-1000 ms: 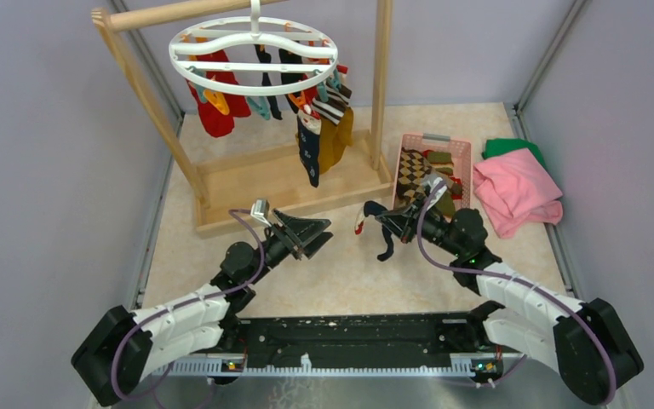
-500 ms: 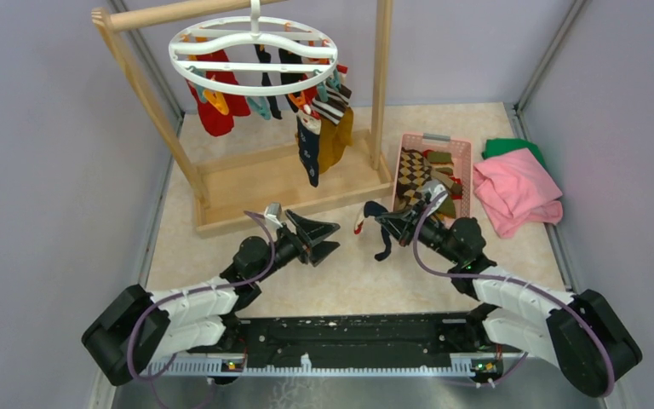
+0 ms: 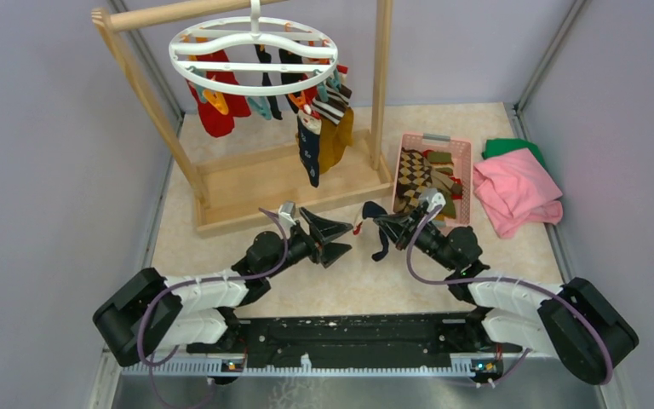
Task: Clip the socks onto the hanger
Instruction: Pick up the sock from the bin.
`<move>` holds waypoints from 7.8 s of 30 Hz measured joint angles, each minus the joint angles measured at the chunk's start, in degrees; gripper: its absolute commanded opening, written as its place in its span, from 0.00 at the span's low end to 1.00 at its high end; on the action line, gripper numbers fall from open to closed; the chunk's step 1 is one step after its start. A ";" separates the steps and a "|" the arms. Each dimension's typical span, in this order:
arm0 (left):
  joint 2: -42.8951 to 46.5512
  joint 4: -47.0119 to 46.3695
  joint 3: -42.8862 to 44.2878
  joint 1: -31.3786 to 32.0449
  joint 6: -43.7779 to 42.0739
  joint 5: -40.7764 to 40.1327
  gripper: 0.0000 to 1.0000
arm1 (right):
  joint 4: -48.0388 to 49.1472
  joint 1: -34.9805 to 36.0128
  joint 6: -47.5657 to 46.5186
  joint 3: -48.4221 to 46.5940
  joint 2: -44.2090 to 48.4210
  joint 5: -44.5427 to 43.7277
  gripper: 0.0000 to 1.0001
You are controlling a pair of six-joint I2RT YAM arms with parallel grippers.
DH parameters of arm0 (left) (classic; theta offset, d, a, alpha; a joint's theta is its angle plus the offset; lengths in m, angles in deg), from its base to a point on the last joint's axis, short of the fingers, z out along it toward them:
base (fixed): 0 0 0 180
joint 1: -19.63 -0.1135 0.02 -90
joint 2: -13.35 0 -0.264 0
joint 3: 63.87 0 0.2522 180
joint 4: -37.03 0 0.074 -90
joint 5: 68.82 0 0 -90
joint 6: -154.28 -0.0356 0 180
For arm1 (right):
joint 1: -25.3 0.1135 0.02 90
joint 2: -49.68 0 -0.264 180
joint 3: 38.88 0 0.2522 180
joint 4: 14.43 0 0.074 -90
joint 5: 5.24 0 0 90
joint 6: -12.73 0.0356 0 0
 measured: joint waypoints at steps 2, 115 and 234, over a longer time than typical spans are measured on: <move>-1.14 -0.11 0.55 0.98 0.57 -0.20 0.98 | 0.17 0.68 -0.83 0.00 0.00 -1.90 0.00; 26.25 43.47 18.08 0.94 -109.55 27.41 0.00 | -22.67 12.83 -29.49 -9.88 9.05 15.19 0.75; 17.53 -8.98 -4.68 -8.35 -84.43 24.13 0.00 | -3.58 14.25 -27.85 -2.34 8.52 16.72 0.31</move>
